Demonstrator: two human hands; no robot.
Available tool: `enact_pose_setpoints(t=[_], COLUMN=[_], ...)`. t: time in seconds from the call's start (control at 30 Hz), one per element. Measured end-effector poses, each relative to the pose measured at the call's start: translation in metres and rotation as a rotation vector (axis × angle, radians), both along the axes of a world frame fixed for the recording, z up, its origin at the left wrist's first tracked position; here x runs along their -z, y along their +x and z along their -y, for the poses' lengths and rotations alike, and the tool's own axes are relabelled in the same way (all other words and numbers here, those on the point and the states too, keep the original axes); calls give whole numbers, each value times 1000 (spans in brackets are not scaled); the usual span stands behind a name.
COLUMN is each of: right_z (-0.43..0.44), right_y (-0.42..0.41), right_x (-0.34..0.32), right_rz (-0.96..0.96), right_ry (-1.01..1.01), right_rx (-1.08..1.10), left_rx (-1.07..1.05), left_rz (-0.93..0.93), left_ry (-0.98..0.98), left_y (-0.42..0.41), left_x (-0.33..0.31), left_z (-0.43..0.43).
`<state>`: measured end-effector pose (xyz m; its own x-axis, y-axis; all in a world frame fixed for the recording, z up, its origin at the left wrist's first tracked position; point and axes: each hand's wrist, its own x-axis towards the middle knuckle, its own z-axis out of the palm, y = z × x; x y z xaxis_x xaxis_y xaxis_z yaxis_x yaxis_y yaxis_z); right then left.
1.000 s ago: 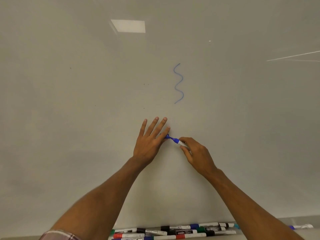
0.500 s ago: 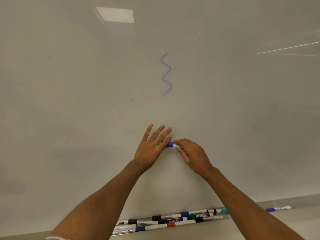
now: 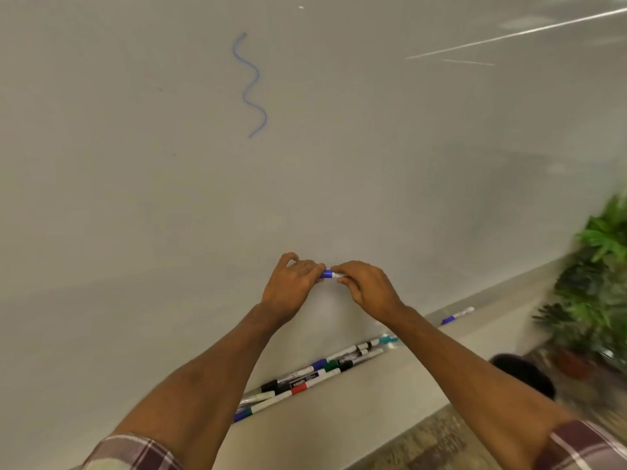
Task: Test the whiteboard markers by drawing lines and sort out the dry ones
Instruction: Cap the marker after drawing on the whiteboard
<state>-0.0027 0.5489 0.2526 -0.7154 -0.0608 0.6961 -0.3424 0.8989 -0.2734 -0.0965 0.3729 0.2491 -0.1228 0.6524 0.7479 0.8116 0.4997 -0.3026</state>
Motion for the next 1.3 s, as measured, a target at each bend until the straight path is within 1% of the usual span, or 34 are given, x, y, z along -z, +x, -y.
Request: enact_pose_setpoints(t=[0.1,0.2,0.37,0.43,0.5,0.57,0.6,0.7,0.77,0.87,1.03,1.2,1.3], right_z=[-6,-8,-15,-16,-16,-17,-19,-25,-29,-45,-91,-153,-190], right_y=[12,24,53,68,84,102,112,142,160,184,216,243,257], right_x=[11,22,43,53,68,88,98,128,146,165,184,200,204], right_rz=[25,68,243,314,330,307,307,377,420,427,478,507,555], right_ry=[-29,-71,-65,-44,-16,-23,-35,-67,-101,-152,-193,-276,-326], right_rx=[69,147,256,329,412,507,569,732,797,870,896,919,929], left_rx=[43,129,205,270,325,321,302,272,281,319,400,399,400], left_rz=[50,75,191,274,395,540,584,564,569,618,695,668,665], left_ry=[-31,-44,-169,-173,-208,-312,-369,-474,-529,-612,-670,-721,-700], left_y=[2,3,10,15,25,40,49,71,85,108,141,165,179], left_x=[12,22,59,77,95,110,117,142,158,174,196,213,219], left_z=[-17,-30,-50,-57,-63,-70,-75,-92,-104,-132,-191,-260,-297])
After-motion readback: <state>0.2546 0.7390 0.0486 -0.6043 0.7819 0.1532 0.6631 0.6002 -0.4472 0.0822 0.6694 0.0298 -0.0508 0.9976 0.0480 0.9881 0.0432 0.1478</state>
